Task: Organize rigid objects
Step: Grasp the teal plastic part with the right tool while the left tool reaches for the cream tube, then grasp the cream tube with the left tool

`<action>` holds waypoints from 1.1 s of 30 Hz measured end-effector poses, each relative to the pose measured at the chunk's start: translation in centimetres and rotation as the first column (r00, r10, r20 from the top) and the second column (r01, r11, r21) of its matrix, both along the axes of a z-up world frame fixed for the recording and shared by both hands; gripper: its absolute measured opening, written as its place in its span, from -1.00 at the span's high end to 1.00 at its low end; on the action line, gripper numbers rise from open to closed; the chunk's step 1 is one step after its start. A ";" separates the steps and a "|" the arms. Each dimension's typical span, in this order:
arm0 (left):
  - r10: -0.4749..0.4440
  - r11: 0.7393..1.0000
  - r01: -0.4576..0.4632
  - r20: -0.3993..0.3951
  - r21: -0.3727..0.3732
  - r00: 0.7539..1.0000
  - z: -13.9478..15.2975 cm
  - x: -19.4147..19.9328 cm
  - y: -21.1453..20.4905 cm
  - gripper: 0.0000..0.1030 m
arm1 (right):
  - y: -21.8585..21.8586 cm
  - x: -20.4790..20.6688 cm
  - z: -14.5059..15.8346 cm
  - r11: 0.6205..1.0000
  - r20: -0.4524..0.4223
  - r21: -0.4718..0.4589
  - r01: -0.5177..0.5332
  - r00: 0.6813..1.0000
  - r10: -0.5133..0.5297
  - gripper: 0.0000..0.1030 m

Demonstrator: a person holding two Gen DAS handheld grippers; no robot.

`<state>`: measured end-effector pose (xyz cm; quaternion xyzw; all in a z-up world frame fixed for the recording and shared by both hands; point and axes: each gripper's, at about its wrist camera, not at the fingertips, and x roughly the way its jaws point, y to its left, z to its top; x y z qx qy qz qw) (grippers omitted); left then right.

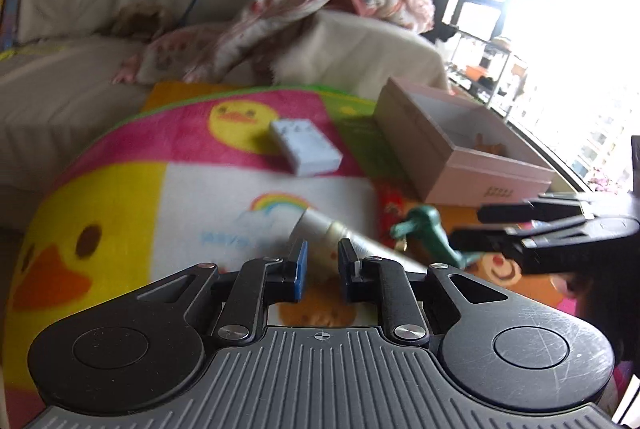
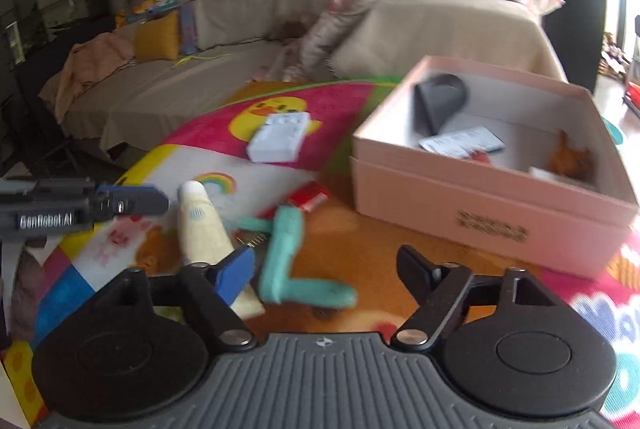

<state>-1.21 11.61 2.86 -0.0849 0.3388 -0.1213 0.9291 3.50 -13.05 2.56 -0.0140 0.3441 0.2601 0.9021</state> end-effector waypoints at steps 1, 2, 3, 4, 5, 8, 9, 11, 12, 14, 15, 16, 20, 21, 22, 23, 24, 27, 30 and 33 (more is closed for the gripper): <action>0.003 1.000 -0.004 -0.024 -0.018 1.000 -0.3 0.0 0.3 0.64 | 0.8 0.4 0.1 1.000 -0.003 -0.005 -0.015 1.000 0.015 -0.24; 0.003 0.999 -0.004 -0.040 -0.036 0.999 -0.6 -0.1 0.4 0.64 | 1.6 0.8 0.0 0.999 -0.011 -0.014 -0.030 1.000 0.029 -0.06; 0.001 0.998 -0.005 -0.057 -0.057 0.998 -0.9 -0.1 0.7 0.64 | 2.3 1.1 -0.1 0.999 -0.023 -0.025 -0.041 0.999 0.040 0.05; 0.000 0.997 -0.005 -0.070 -0.076 0.998 -1.1 -0.2 0.7 0.64 | 2.8 1.5 -0.3 0.998 -0.042 -0.034 -0.050 0.998 0.049 0.29; -0.003 0.995 -0.004 -0.078 -0.095 0.997 -1.2 -0.3 0.7 0.64 | 3.1 1.7 -0.5 0.997 -0.064 -0.041 -0.059 0.996 0.057 0.56; -0.015 0.993 0.002 -0.100 -0.122 0.995 -1.6 -0.1 0.2 0.64 | 2.4 1.3 -0.8 0.997 -0.085 -0.061 -0.048 0.995 0.043 0.70; -0.014 0.994 0.002 -0.110 -0.106 0.994 -1.7 -0.1 -0.1 0.64 | 1.8 1.0 -0.8 0.997 -0.072 -0.075 -0.032 0.997 0.027 0.73; -0.016 0.997 0.007 -0.114 -0.077 0.993 -1.8 0.2 -0.7 0.64 | 0.1 0.1 -0.9 0.993 -0.045 -0.116 0.008 0.999 -0.013 0.78; -0.018 0.998 0.011 -0.112 -0.062 0.994 -1.8 0.4 -1.1 0.64 | -0.8 -0.3 -1.0 0.991 -0.034 -0.133 0.029 0.999 -0.034 0.79; -0.031 0.999 0.027 -0.116 -0.037 0.993 -1.7 0.8 -1.7 0.63 | -2.8 -1.2 -1.3 0.986 -0.017 -0.152 0.069 0.997 -0.073 0.78; -0.037 0.999 0.035 -0.117 -0.024 0.992 -1.6 1.0 -2.1 0.63 | -3.9 -1.6 -1.3 0.983 -0.009 -0.158 0.089 0.996 -0.092 0.78; -0.047 0.999 0.046 -0.118 -0.011 0.992 -1.6 1.3 -2.5 0.63 | -4.8 -2.0 -1.4 0.981 -0.005 -0.162 0.107 0.994 -0.109 0.78; -0.092 0.994 0.099 -0.126 0.050 0.988 -1.4 2.3 -4.2 0.61 | -7.7 -2.8 -1.8 0.977 -0.013 -0.140 0.160 0.987 -0.163 0.69; -0.102 0.991 0.112 -0.130 0.071 0.986 -1.3 2.3 -4.5 0.56 | -8.1 -3.1 -2.0 0.978 -0.002 -0.123 0.167 0.986 -0.168 0.67; -0.120 0.987 0.132 -0.135 0.087 0.984 -1.2 2.2 -4.8 0.54 | -8.3 -3.4 -2.1 0.979 0.007 -0.114 0.170 0.985 -0.170 0.60; -0.150 0.981 0.165 -0.144 0.101 0.978 -1.1 2.1 -5.1 0.50 | -8.3 -3.7 -2.2 0.979 0.019 -0.113 0.172 0.985 -0.171 0.49; -0.187 0.971 0.206 -0.153 0.118 0.970 -1.0 1.9 -5.5 0.49 | -8.2 -3.9 -2.3 0.979 0.031 -0.114 0.170 0.985 -0.168 0.40; -0.313 0.927 0.343 -0.190 0.153 0.931 -0.6 1.0 -6.5 0.49 | -7.6 -4.6 -2.7 0.980 0.064 -0.124 0.158 0.986 -0.151 -0.20; -0.365 0.912 0.388 -0.167 0.133 0.916 1.1 1.2 -5.9 0.41 | -7.6 -4.4 -2.6 0.979 0.052 -0.127 0.160 0.987 -0.155 -0.38; -0.282 0.945 0.285 -0.039 0.160 0.959 3.3 3.0 -4.2 0.45 | -7.9 -4.4 -2.6 0.980 0.045 -0.104 0.167 0.986 -0.163 -0.39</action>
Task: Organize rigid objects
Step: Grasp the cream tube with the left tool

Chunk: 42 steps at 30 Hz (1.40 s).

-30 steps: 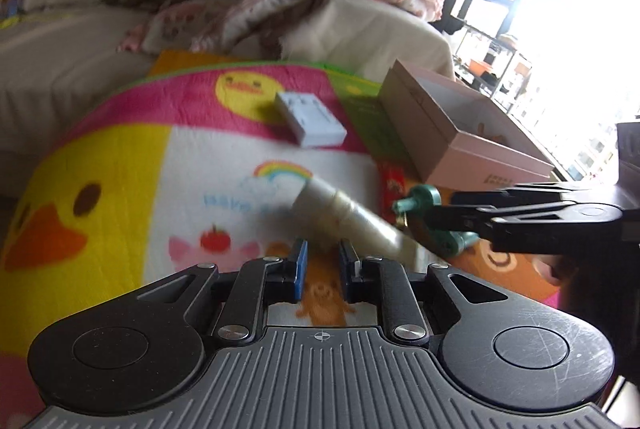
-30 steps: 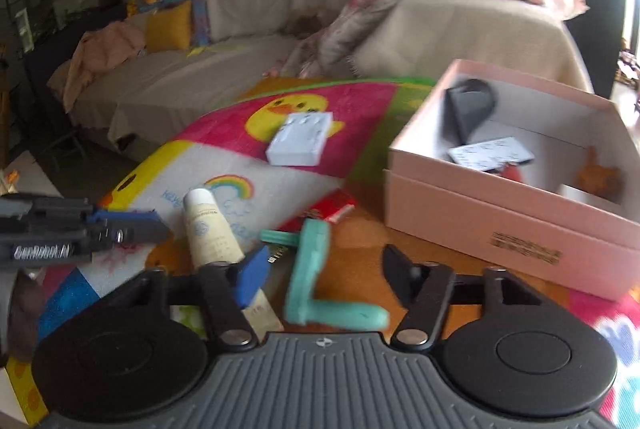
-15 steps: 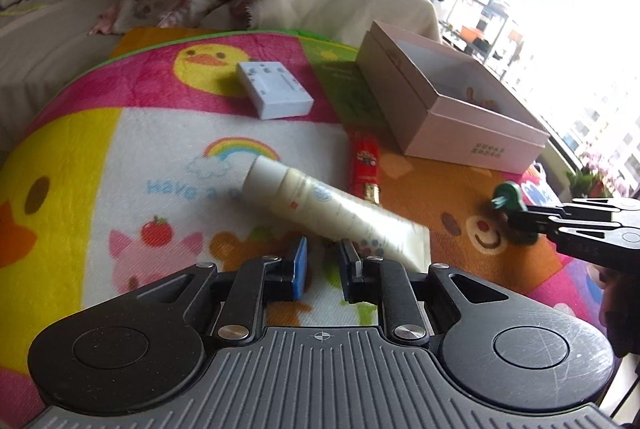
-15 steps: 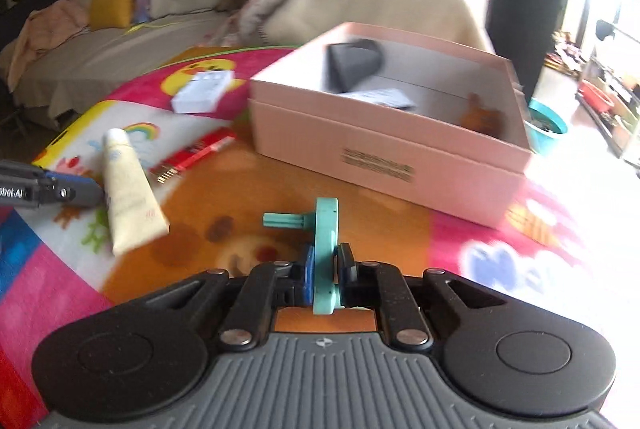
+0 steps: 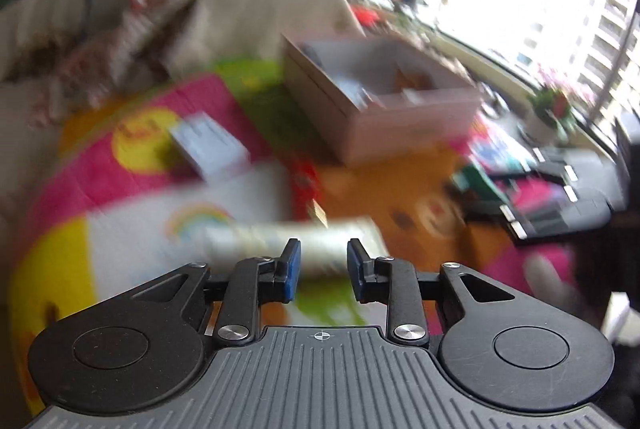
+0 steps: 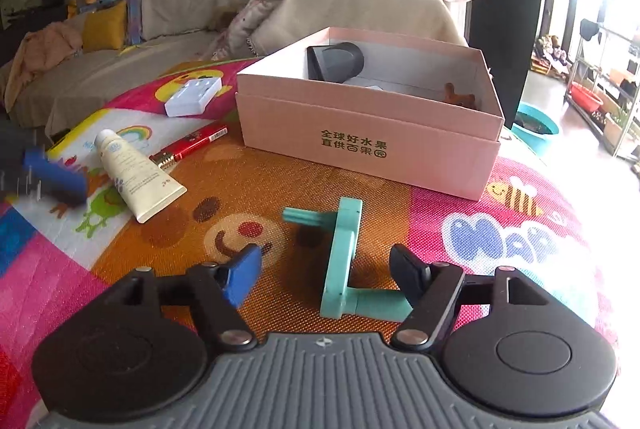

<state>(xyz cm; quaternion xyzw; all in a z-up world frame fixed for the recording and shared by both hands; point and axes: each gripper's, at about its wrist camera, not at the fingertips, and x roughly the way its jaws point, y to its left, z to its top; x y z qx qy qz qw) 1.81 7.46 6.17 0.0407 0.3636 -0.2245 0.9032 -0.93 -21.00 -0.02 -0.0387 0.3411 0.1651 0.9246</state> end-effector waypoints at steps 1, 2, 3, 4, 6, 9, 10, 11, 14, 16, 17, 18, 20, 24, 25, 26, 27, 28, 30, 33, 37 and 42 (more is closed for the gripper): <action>0.042 0.999 -0.041 0.023 -0.033 0.999 0.3 1.0 0.8 0.45 | 0.0 0.0 0.0 1.000 0.000 0.004 0.001 1.000 -0.001 -0.40; 0.075 0.995 -0.073 0.031 -0.066 0.997 0.2 1.9 1.5 0.45 | -0.1 0.0 0.0 1.000 0.000 0.008 0.002 1.000 -0.002 -0.41; 0.105 0.990 -0.102 0.024 -0.097 0.994 -0.2 3.0 2.1 0.45 | -0.1 0.0 0.0 1.000 -0.001 0.013 0.003 1.000 -0.002 -0.42; 0.120 0.986 -0.119 0.000 -0.121 0.993 -0.8 4.2 2.6 0.45 | -0.2 0.0 0.0 1.000 -0.002 0.017 0.005 1.000 -0.005 -0.42; 0.123 0.979 -0.134 -0.081 -0.151 0.989 -2.4 5.9 3.2 0.45 | -0.3 0.1 0.0 1.000 -0.004 0.025 0.011 1.000 -0.011 -0.45; 0.091 0.972 -0.128 -0.186 -0.195 0.978 -4.2 6.4 4.1 0.45 | -0.4 0.1 0.0 0.999 -0.004 0.034 0.014 1.000 -0.014 -0.46; 0.078 0.967 -0.125 -0.208 -0.220 0.975 -4.5 5.9 4.4 0.45 | -0.4 0.1 0.0 0.999 -0.005 0.036 0.020 1.000 -0.019 -0.48; 0.059 0.964 -0.113 -0.219 -0.239 0.974 -4.6 5.3 4.6 0.45 | -0.5 0.1 0.0 0.999 -0.006 0.041 0.024 1.000 -0.024 -0.50; -0.004 0.969 -0.047 -0.205 -0.241 0.979 -4.3 2.6 4.3 0.45 | -0.7 0.3 -0.1 0.998 -0.013 0.056 0.023 1.000 -0.023 -0.55; -0.037 0.976 -0.002 -0.176 -0.216 0.984 -3.9 0.9 3.6 0.44 | -0.6 0.3 -0.1 0.998 -0.013 0.052 0.020 1.000 -0.019 -0.57; -0.052 0.980 0.021 -0.154 -0.198 0.987 -3.5 0.1 3.1 0.44 | -0.5 0.3 -0.1 0.999 -0.013 0.048 0.018 1.000 -0.018 -0.58; -0.070 0.983 0.047 -0.129 -0.177 0.989 -3.2 -0.5 2.7 0.44 | -0.4 0.3 -0.1 0.999 -0.013 0.043 0.018 1.000 -0.018 -0.58; -0.129 0.988 0.121 -0.078 -0.098 0.989 -2.5 -1.7 1.4 0.44 | -0.3 0.3 -0.1 0.999 -0.012 0.036 0.020 1.000 -0.019 -0.58; -0.229 0.968 0.233 -0.051 0.095 0.972 -2.7 -2.8 -1.2 0.36 | 0.0 0.3 -0.1 1.000 -0.010 0.018 0.021 1.000 -0.021 -0.58; -0.243 0.963 0.248 -0.051 0.109 0.969 -2.8 -2.9 -1.5 0.28 | 0.1 0.3 -0.2 1.000 -0.009 0.013 0.022 1.000 -0.022 -0.58; -0.258 0.957 0.263 -0.059 0.125 0.964 -3.0 -2.9 -1.8 0.17 | 0.1 0.2 -0.2 1.000 -0.008 0.010 0.023 1.000 -0.023 -0.58; -0.270 0.950 0.276 -0.062 0.145 0.961 -3.1 -3.0 -2.1 0.12 | 0.1 0.2 -0.2 1.000 -0.008 0.008 0.024 1.000 -0.024 -0.58; -0.285 0.941 0.291 -0.059 0.173 0.957 -3.3 -3.1 -2.4 0.10 | 0.1 0.2 -0.2 1.000 -0.008 0.006 0.025 1.000 -0.025 -0.59; -0.311 0.921 0.320 -0.074 0.221 0.948 -3.6 -3.2 -3.1 0.10 | 0.1 0.2 -0.2 1.000 -0.008 0.004 0.024 1.000 -0.024 -0.59; -0.307 0.916 0.316 -0.076 0.247 0.949 -4.1 -3.5 -3.6 0.06 | 0.1 0.2 -0.2 1.000 -0.009 0.002 0.021 1.000 -0.021 -0.60; -0.190 0.971 0.200 -0.085 0.130 0.978 -4.5 -2.6 -3.4 0.14 | 0.1 0.2 -0.2 0.999 -0.007 -0.003 0.032 0.999 -0.032 -0.61; -0.091 0.991 0.093 -0.027 0.096 0.995 -4.9 -2.9 -5.0 0.24 | -0.5 -1.3 0.3 0.997 0.012 -0.034 0.063 0.998 -0.063 -0.61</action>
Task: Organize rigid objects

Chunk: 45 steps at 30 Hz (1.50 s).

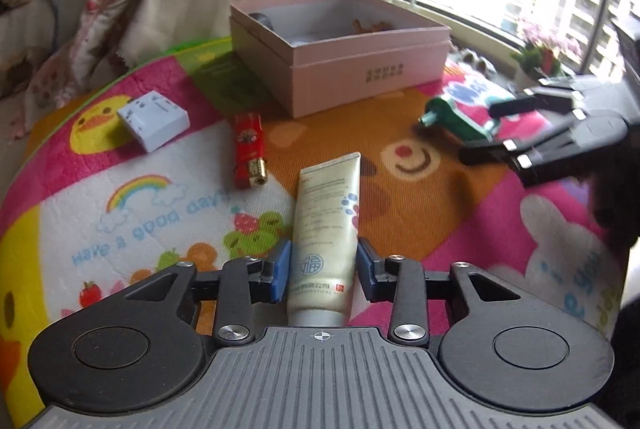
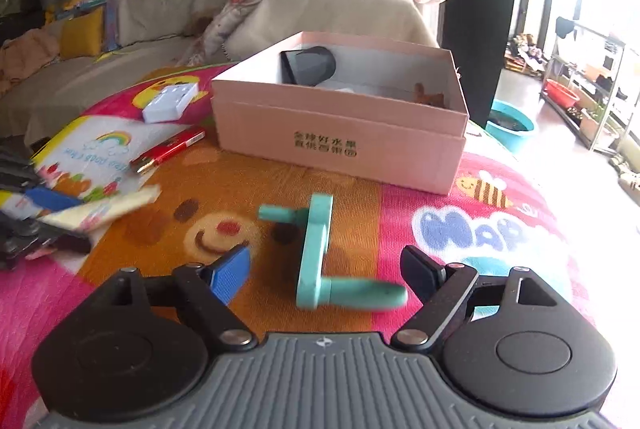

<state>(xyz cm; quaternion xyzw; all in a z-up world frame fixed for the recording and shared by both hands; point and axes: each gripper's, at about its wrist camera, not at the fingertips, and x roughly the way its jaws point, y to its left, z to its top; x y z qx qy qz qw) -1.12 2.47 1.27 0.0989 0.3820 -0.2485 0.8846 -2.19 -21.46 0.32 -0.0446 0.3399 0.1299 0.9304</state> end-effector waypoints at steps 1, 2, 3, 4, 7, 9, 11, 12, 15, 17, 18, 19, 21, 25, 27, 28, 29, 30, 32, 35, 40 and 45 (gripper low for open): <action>0.040 0.999 -0.040 0.005 -0.023 0.999 -0.1 0.1 -0.3 0.24 | -0.1 -0.5 0.0 1.000 0.001 -0.024 -0.005 1.000 0.005 -0.61; 0.081 0.996 -0.080 0.009 -0.050 0.997 -0.2 0.3 -0.6 0.25 | -0.2 -0.9 -0.1 0.998 0.010 -0.066 -0.001 1.000 0.001 -0.61; 0.127 0.988 -0.126 0.006 -0.091 0.992 -0.4 0.5 -0.8 0.24 | -0.3 -1.3 -0.3 0.993 0.029 -0.117 0.014 1.000 -0.011 -0.62; 0.164 0.978 -0.163 -0.004 -0.128 0.986 -0.6 0.7 -1.0 0.24 | -0.5 -1.6 -0.3 0.987 0.058 -0.160 0.034 0.998 -0.025 -0.64; 0.205 0.970 -0.201 0.014 -0.134 0.979 -0.8 0.6 -2.2 0.13 | -1.1 -1.3 -0.3 0.957 0.106 -0.262 0.126 0.989 -0.101 -0.64; 0.192 0.978 -0.188 0.042 -0.089 0.980 -0.9 0.2 -3.1 0.05 | -1.9 -1.0 0.1 0.958 0.108 -0.240 0.157 0.985 -0.135 -0.64; 0.179 0.983 -0.175 0.081 -0.055 0.981 -1.2 -0.6 -3.7 0.05 | -2.7 -0.8 0.5 0.987 0.043 -0.120 0.107 0.994 -0.102 -0.64; 0.180 0.983 -0.176 0.087 -0.052 0.980 -1.2 -0.8 -3.8 0.05 | -2.9 -0.6 0.6 0.995 0.002 -0.057 0.084 0.996 -0.084 -0.64; 0.193 0.980 -0.189 0.069 -0.066 0.979 -1.2 -0.7 -3.6 0.05 | -2.6 0.5 0.1 0.994 -0.084 0.057 0.088 0.993 -0.084 -0.69; 0.198 0.978 -0.194 0.062 -0.075 0.978 -1.2 -0.6 -3.4 0.06 | -1.9 1.3 0.1 0.990 -0.083 0.064 0.126 0.989 -0.120 -0.69; 0.204 0.977 -0.200 0.060 -0.074 0.977 -1.1 -0.6 -3.4 0.08 | -1.4 1.8 0.2 0.989 -0.090 0.068 0.135 0.988 -0.128 -0.69; 0.211 0.976 -0.206 0.059 -0.071 0.976 -1.1 -0.6 -3.4 0.12 | -1.1 2.4 0.3 0.987 -0.099 0.085 0.134 0.987 -0.126 -0.69; 0.219 0.974 -0.215 0.053 -0.071 0.974 -1.0 -0.5 -3.4 0.17 | -0.4 3.4 0.3 0.983 -0.121 0.117 0.142 0.984 -0.128 -0.77; 0.209 0.975 -0.205 0.048 -0.080 0.977 -0.9 -0.4 -3.1 0.18 | 1.0 5.1 -0.2 0.979 -0.102 0.052 0.198 0.976 -0.192 -0.78; 0.199 0.978 -0.195 0.061 -0.077 0.978 -1.0 -0.5 -3.1 0.18 | 1.5 5.3 -0.4 0.980 -0.086 0.013 0.199 0.977 -0.197 -0.62; 0.194 0.979 -0.189 0.069 -0.072 0.979 -1.0 -0.6 -3.2 0.18 | 1.6 5.1 -0.4 0.981 -0.074 -0.002 0.193 0.979 -0.192 -0.53; 0.186 0.981 -0.181 0.077 -0.068 0.980 -1.1 -0.8 -3.3 0.18 | 1.6 4.8 -0.2 0.985 -0.063 -0.008 0.171 0.983 -0.171 -0.43; 0.175 0.983 -0.170 0.081 -0.065 0.981 -1.1 -1.1 -3.4 0.19 | 1.6 4.5 -0.1 0.989 -0.066 -0.010 0.144 0.987 -0.145 -0.37; 0.141 0.989 -0.136 0.079 -0.063 0.987 -1.0 -1.7 -3.6 0.19 | 1.4 3.7 0.3 0.995 -0.070 -0.017 0.102 0.992 -0.103 -0.37; 0.092 0.995 -0.088 0.076 -0.049 0.993 -0.9 -2.6 -4.0 0.19 | 0.9 1.7 0.5 0.998 -0.065 -0.053 0.039 0.997 -0.042 -0.37; 0.039 0.992 -0.034 0.038 -0.123 0.999 0.5 -2.8 -4.0 0.19 | -0.2 -1.4 1.9 0.997 -0.039 -0.068 -0.038 0.999 0.036 -0.37; 0.028 0.977 0.012 0.184 -0.212 0.982 7.1 -0.5 -4.6 0.19 | -2.6 -0.8 7.9 1.000 0.120 0.007 0.010 0.993 -0.011 -0.37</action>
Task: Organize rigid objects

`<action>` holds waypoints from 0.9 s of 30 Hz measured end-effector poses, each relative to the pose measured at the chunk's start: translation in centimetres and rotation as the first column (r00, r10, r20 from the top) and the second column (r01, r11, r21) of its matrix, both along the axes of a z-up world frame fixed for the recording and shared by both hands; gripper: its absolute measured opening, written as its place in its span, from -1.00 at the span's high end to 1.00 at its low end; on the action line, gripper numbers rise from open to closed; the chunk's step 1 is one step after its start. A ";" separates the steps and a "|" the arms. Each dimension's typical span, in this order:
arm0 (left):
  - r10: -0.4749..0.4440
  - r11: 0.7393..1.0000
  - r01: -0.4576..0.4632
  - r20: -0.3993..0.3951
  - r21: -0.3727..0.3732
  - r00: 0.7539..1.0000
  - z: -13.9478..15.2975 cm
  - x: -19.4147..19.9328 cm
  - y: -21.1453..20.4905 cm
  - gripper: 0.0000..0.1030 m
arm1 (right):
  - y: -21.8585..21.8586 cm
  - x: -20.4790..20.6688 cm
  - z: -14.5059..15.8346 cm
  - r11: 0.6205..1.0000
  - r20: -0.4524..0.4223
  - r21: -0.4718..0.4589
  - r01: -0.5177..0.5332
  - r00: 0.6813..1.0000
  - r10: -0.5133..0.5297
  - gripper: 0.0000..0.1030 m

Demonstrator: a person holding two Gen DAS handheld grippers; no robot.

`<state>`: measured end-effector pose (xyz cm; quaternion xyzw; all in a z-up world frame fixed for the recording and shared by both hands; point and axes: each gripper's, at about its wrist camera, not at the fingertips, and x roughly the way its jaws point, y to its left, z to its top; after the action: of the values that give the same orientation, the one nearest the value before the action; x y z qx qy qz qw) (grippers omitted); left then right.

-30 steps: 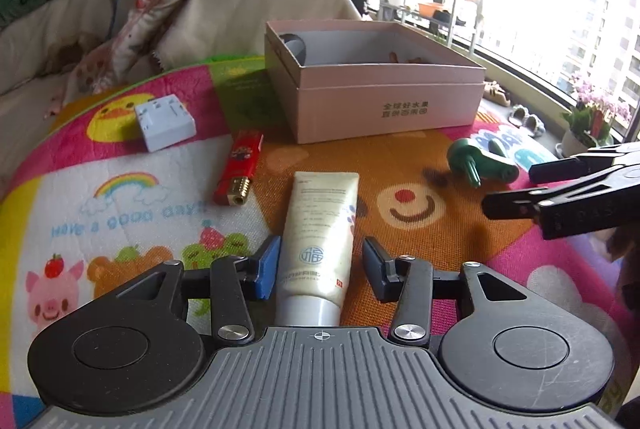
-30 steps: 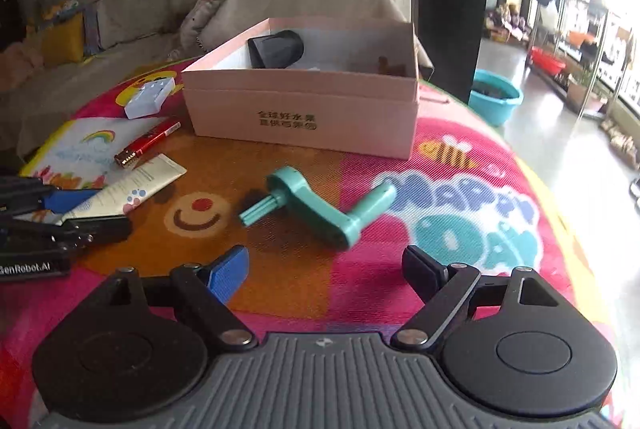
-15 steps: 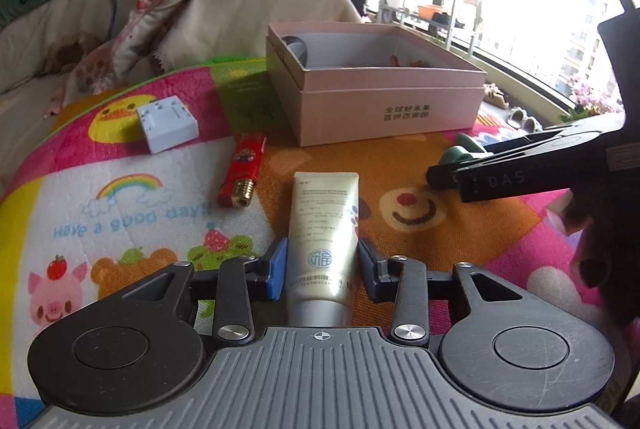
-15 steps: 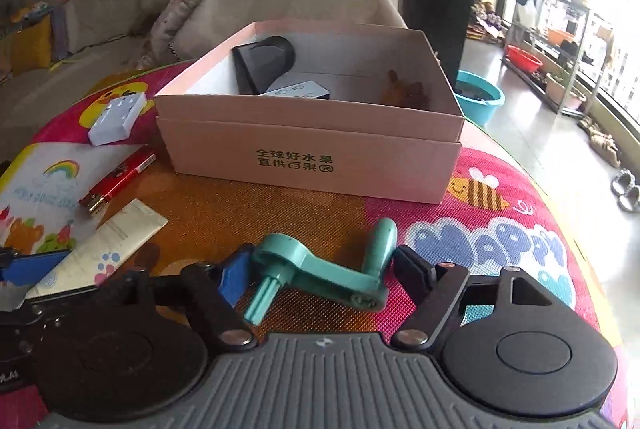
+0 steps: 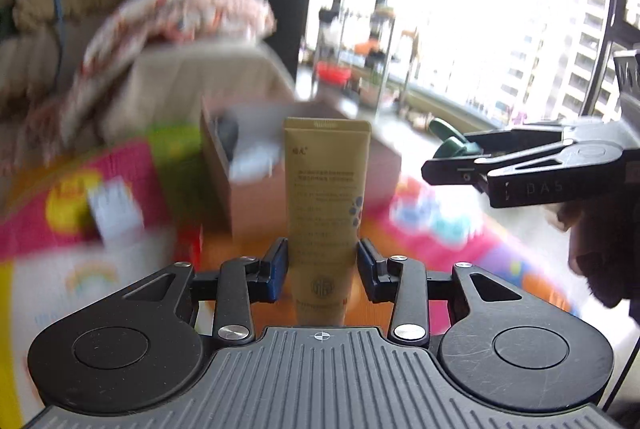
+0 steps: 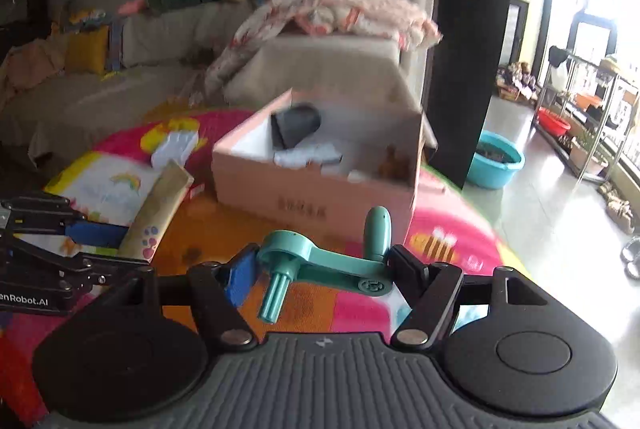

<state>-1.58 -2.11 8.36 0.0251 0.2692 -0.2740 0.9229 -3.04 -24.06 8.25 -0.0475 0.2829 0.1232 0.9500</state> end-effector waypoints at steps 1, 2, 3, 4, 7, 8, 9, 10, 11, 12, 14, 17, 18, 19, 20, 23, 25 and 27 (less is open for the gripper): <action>-0.004 1.000 0.005 0.050 -0.016 0.999 1.9 0.8 -0.3 0.19 | -0.4 0.4 1.6 1.000 0.047 0.015 0.008 0.999 -0.009 -0.37; -0.004 1.000 0.007 0.099 -0.026 0.995 3.6 1.7 -0.7 0.19 | -0.8 0.9 3.2 1.000 0.091 0.026 0.016 0.996 -0.018 -0.37; -0.003 1.000 0.007 0.145 -0.029 0.989 5.2 2.8 -1.2 0.19 | -0.9 1.5 4.6 0.999 0.135 0.028 0.020 0.991 -0.023 -0.37; 0.001 0.999 0.005 0.178 -0.034 0.984 6.7 4.0 -1.7 0.19 | -0.9 2.3 5.8 0.999 0.177 0.025 0.024 0.984 -0.028 -0.37; 0.002 0.999 0.006 0.200 -0.037 0.980 9.6 8.3 -3.5 0.19 | -0.3 4.9 7.8 0.999 0.244 -0.004 0.048 0.969 -0.045 -0.37; 0.002 1.000 0.003 0.191 -0.027 0.982 10.1 9.5 -4.0 0.19 | 0.0 5.9 8.0 0.999 0.247 -0.011 0.052 0.968 -0.047 -0.37; -0.012 1.000 0.012 0.166 0.004 0.986 10.4 11.1 -5.0 0.19 | 0.2 6.8 7.9 0.998 0.246 -0.018 0.055 0.968 -0.049 -0.37; -0.017 1.000 0.013 0.147 0.025 0.989 10.3 12.2 -5.6 0.19 | 0.5 7.7 7.7 0.998 0.238 -0.028 0.055 0.970 -0.046 -0.37; -0.013 0.999 0.007 0.131 0.045 0.991 10.1 13.1 -6.2 0.19 | 0.8 8.5 7.2 0.998 0.226 -0.037 0.051 0.973 -0.042 -0.37; -0.019 0.996 0.011 0.102 0.084 0.995 9.6 14.2 -6.9 0.19 | 1.2 9.3 6.6 0.998 0.210 -0.042 0.047 0.977 -0.037 -0.37; -0.051 0.989 0.045 0.039 0.142 0.998 8.1 15.8 -8.1 0.18 | 1.8 10.8 5.0 0.998 0.172 -0.051 0.033 0.985 -0.024 -0.37; -0.072 0.982 0.085 -0.083 0.166 0.994 4.4 18.9 -8.9 0.16 | 2.4 12.8 2.5 0.999 0.105 -0.042 0.002 0.994 0.002 -0.37; -0.070 0.984 0.085 -0.102 0.154 0.992 3.2 19.7 -9.0 0.16 | 2.5 13.4 1.7 0.999 0.073 -0.026 -0.033 0.997 0.034 -0.37; -0.063 0.986 0.080 -0.117 0.148 0.991 2.1 20.4 -9.1 0.17 | 2.6 14.1 0.8 0.998 0.034 -0.018 -0.063 0.997 0.064 -0.38; -0.049 0.987 0.068 -0.125 0.148 0.991 0.9 21.2 -9.0 0.17 | 2.9 14.1 -0.2 0.998 0.001 -0.020 -0.063 0.998 0.063 -0.41; -0.031 0.992 0.044 -0.113 0.118 0.993 -1.1 22.1 -8.0 0.17 | 3.0 12.8 -2.2 0.999 0.011 -0.040 -0.037 0.999 0.037 -0.48; -0.028 0.998 0.035 -0.114 0.060 0.993 -1.5 22.0 -6.6 0.17 | 2.9 10.9 -2.7 0.998 0.060 -0.049 -0.034 0.998 0.037 -0.59; -0.006 1.000 0.007 -0.097 0.014 0.995 -1.5 21.0 -4.8 0.17 | 3.0 9.0 -2.9 0.996 0.122 -0.082 -0.026 0.992 0.036 -0.64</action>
<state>19.45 -6.88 6.90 0.0191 0.3155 -0.2760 0.9077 5.92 -21.02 5.36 -0.0975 0.2274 0.1233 0.9610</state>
